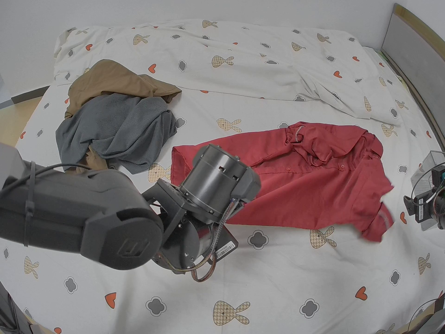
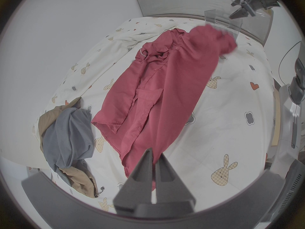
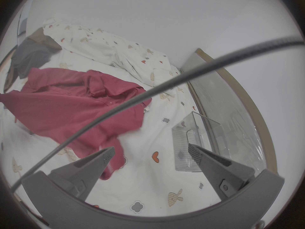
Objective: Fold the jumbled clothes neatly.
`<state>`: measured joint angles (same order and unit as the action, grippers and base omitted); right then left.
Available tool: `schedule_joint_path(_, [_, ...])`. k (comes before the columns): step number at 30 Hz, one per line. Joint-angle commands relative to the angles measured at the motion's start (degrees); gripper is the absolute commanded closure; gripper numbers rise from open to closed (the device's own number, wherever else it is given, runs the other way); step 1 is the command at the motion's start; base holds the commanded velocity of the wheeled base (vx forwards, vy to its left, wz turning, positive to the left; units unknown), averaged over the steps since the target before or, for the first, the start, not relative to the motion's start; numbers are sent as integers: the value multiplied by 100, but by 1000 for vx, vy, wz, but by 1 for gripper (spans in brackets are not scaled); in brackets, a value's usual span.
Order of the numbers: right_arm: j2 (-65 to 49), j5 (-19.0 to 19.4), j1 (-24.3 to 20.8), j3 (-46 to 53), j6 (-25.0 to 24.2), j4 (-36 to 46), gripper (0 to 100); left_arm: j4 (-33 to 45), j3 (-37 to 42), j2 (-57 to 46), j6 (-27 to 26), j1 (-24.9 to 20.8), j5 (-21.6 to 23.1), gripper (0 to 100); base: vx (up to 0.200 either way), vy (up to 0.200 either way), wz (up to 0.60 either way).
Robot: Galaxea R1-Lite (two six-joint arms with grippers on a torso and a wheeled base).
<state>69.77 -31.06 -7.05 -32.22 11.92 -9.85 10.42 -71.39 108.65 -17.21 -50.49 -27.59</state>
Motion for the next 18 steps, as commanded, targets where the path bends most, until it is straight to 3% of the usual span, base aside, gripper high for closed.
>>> schedule_joint_path(1, [-517,329,-183,128,21,71,0,-5,28,15,-1,22,-1,100,0,0,0])
schedule_joint_path(9, [-359,716,-1009,849,-15,97,0,-5,64,42,-1,13,-1,100,0,0,0])
schedule_joint_path(12, [-130,926,-1686,1244,-15,89,0,-5,55,42,-1,13,-1,100,0,0,0])
schedule_joint_path(18, [714,909,-1932,1367,-15,62,0,-5,64,-11,-1,13,-1,100,0,0,0])
